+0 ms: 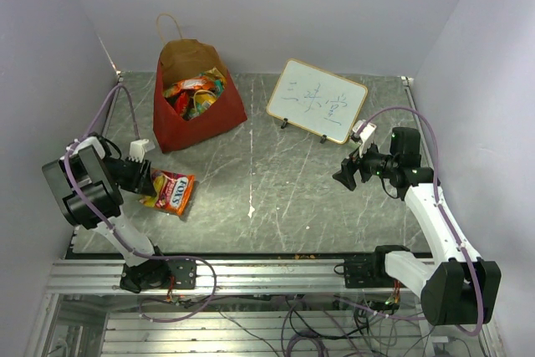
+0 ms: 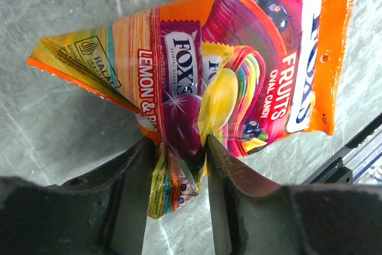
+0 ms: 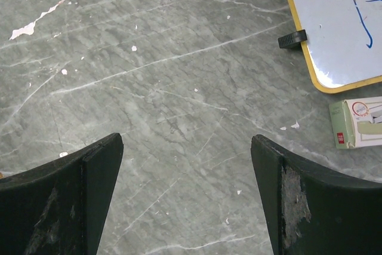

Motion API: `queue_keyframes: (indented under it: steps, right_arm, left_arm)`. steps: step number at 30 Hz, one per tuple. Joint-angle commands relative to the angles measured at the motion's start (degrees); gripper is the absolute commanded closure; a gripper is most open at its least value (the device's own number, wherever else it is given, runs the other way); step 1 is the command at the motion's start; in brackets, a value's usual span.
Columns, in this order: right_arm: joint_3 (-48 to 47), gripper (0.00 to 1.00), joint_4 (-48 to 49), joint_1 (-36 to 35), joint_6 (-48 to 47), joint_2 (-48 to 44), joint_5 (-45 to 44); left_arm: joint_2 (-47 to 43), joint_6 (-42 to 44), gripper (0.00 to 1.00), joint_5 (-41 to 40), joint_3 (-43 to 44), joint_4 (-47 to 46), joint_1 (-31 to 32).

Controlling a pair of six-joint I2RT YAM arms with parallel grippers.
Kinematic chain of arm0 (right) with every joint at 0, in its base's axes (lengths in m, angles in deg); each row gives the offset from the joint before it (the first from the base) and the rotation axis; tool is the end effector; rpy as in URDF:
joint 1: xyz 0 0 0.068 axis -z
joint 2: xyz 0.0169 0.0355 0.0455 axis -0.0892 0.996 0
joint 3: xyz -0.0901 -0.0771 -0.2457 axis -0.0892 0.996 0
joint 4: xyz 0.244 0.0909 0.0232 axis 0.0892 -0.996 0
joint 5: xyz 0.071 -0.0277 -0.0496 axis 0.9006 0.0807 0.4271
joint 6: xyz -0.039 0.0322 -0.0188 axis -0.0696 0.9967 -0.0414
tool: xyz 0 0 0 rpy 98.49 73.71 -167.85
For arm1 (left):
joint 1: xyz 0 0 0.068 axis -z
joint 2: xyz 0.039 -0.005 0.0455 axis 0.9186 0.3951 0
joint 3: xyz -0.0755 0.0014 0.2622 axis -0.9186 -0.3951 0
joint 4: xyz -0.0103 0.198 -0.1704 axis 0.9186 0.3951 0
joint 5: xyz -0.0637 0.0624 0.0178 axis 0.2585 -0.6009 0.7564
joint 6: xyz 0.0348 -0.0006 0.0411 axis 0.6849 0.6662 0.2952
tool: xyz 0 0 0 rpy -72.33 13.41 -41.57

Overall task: Place the snacks into the paper bag
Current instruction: Pick up the snack from the center of the board.

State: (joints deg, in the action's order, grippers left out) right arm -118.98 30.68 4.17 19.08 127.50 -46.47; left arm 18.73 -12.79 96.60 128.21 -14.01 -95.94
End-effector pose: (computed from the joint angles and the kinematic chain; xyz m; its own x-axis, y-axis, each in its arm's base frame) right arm 0.2096 0.0267 0.2572 -0.3450 -0.3779 -0.8592 -0.7636 0.6453 0.0228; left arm 0.2576 0.1215 0.1505 -0.8911 0.2714 -0.3636 0.4185 0.8014 -0.4275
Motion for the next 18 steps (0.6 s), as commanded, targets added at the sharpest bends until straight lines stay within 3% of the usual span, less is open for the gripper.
queue_keyframes:
  steps: [1, 8, 18]
  right_arm:
    - [0.49, 0.11, 0.51, 0.47, -0.83, -0.01, 0.01]
    - [0.58, 0.11, 0.49, 0.43, -0.91, 0.0, 0.05]
    - [0.67, 0.11, 0.53, 0.42, -1.09, -0.14, 0.01]
  left_arm:
    - [-1.38, -0.39, 0.58, 3.59, -0.77, -1.46, 0.86]
    - [-4.38, -1.6, 0.92, 4.36, 1.19, 0.43, 1.37]
    - [-12.05, -0.12, 0.93, 2.29, 5.64, 6.38, 2.37]
